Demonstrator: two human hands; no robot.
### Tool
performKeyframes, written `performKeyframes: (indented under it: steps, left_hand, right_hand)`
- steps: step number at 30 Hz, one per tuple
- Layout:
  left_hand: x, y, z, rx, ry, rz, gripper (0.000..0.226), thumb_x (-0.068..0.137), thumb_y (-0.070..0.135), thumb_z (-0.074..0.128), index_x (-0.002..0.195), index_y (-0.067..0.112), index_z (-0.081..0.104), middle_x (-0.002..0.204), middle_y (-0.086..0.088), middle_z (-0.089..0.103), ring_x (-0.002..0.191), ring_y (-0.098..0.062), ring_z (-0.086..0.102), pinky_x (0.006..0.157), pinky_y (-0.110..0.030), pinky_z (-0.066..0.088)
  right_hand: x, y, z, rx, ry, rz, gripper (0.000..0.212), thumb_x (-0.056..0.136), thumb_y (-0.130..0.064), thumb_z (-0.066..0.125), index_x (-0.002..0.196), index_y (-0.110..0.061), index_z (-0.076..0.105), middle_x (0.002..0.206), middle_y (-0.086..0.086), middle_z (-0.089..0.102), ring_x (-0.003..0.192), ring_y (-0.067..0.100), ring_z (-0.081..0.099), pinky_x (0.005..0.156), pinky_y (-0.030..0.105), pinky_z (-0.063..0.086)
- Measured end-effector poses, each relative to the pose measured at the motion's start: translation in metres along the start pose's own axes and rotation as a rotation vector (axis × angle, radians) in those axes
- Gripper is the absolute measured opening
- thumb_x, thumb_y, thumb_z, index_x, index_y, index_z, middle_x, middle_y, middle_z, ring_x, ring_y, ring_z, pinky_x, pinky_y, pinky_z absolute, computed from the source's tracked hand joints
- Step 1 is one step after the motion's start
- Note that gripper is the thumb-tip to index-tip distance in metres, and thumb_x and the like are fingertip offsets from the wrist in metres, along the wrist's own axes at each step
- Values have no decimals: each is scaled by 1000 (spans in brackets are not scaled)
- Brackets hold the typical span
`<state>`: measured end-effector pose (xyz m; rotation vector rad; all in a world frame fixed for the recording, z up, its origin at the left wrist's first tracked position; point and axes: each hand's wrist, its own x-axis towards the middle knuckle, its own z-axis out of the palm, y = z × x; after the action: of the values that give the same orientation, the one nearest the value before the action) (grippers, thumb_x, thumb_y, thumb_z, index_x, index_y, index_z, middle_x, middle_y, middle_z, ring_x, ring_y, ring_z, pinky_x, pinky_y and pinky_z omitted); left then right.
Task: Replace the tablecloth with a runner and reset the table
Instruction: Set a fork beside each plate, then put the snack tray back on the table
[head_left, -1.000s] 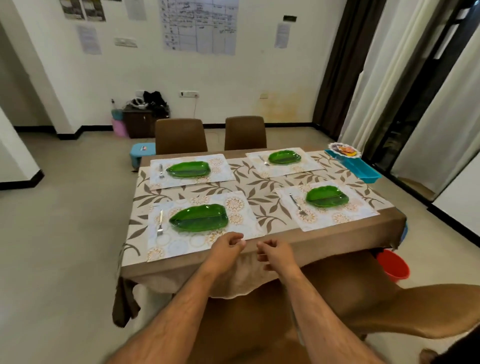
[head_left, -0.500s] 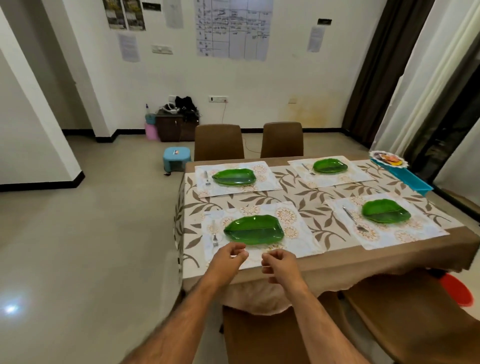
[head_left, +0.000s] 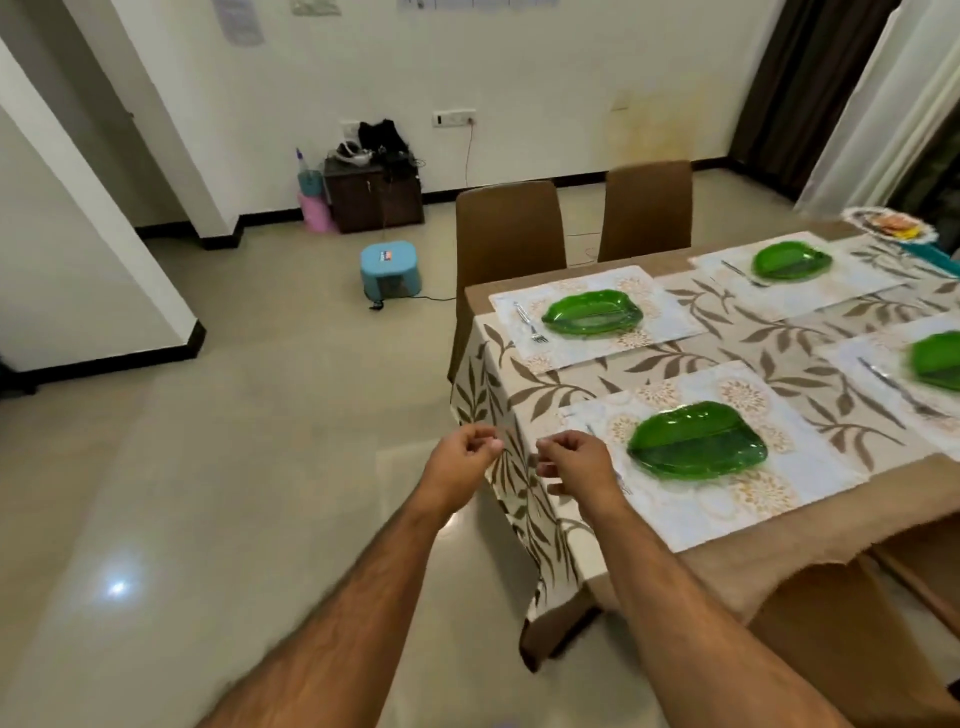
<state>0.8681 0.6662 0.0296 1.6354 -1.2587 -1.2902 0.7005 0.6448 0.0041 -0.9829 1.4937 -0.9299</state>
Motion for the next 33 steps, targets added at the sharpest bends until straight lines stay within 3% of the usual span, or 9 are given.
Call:
performKeyframes:
  steps: [3,9,12,15,19,24,33]
  left_hand:
    - [44,-7,-39,36,-13,-32,33,96,26,59,129,18,58,117,-1,63,108,-15,61,95,-33,50]
    - [191,22,-136,91,41,18,33,97,25,58,129,17,58,120,-5,63,109,-18,61,96,-36,51]
    - [263,42,-182,100,34,-2,35,98,27,57,132,18,55,122,-4,61,111,-18,61,98,-39,51]
    - [340,59,-222,81,65,-26,35,98,26,57,132,18,55,124,-6,61,110,-19,61,91,-37,53]
    - [447,78,-256,66,58,-5,34,99,25,55,132,18,54,121,-4,61,110,-18,61,85,-32,53]
    - [592,93,-293,35,4,29,28,97,24,58,125,18,58,116,-7,65,104,-18,63,80,-34,52]
    - [836,162,-341,129,-222,48,31,97,26,59,126,18,58,116,-4,64,105,-16,62,75,-29,50]
  right_hand:
    - [46,-12,39,0,21,9,9,91,-18,65,86,-11,66,78,10,69,63,18,63,51,27,48]
    - [179,-77,140,4,6,-26,11,92,-16,64,90,-5,66,75,12,65,61,19,60,50,30,47]
    - [241,-117,185,-73,-43,-38,12,93,-25,63,95,-13,66,82,6,69,71,17,67,54,25,53]
    - [308,-156,225,-97,-60,-48,11,94,-29,63,97,-18,65,92,6,69,84,19,69,63,26,57]
    - [403,-197,269,-94,-34,-54,14,92,-30,65,98,-18,64,92,4,68,83,18,69,63,28,57]
    - [525,-233,311,-81,76,-47,11,88,-27,68,90,-18,62,89,6,69,75,19,69,53,28,51]
    - [708,-321,344,40,315,45,13,91,-24,66,100,-15,64,95,6,69,80,17,67,59,29,53]
